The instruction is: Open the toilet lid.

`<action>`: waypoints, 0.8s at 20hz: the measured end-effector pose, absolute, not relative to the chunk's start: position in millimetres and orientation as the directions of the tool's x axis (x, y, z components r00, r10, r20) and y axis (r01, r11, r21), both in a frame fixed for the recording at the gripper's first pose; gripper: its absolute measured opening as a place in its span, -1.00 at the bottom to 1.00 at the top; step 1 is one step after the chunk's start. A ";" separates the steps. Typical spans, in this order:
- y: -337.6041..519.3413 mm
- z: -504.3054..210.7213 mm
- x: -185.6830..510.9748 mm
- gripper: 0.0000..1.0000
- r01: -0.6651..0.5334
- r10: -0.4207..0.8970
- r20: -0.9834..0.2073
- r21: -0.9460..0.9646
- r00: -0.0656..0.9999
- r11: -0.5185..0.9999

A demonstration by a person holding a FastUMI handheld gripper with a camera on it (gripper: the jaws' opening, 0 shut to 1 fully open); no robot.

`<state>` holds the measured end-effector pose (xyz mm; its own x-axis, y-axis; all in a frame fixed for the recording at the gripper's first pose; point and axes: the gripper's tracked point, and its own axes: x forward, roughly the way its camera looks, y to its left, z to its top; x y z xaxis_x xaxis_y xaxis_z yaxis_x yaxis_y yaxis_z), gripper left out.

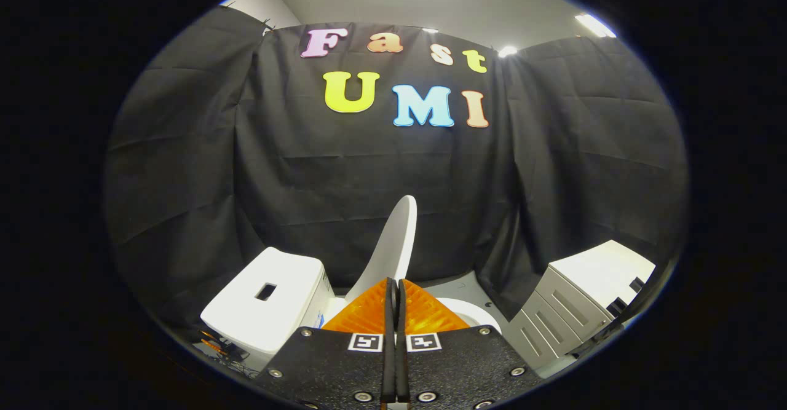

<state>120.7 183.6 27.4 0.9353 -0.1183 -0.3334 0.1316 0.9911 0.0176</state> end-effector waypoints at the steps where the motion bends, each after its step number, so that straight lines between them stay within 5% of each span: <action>1: 187.0 27.3 121.3 -1.00 0.133 -0.120 -0.332 0.015 0.936 0.991; 16: 253.5 41.6 124.8 -1.00 0.035 -0.048 -0.268 -0.052 0.962 0.998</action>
<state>124.8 253.5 41.6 0.9621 -0.0479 -0.2683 0.0352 0.9980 -0.0518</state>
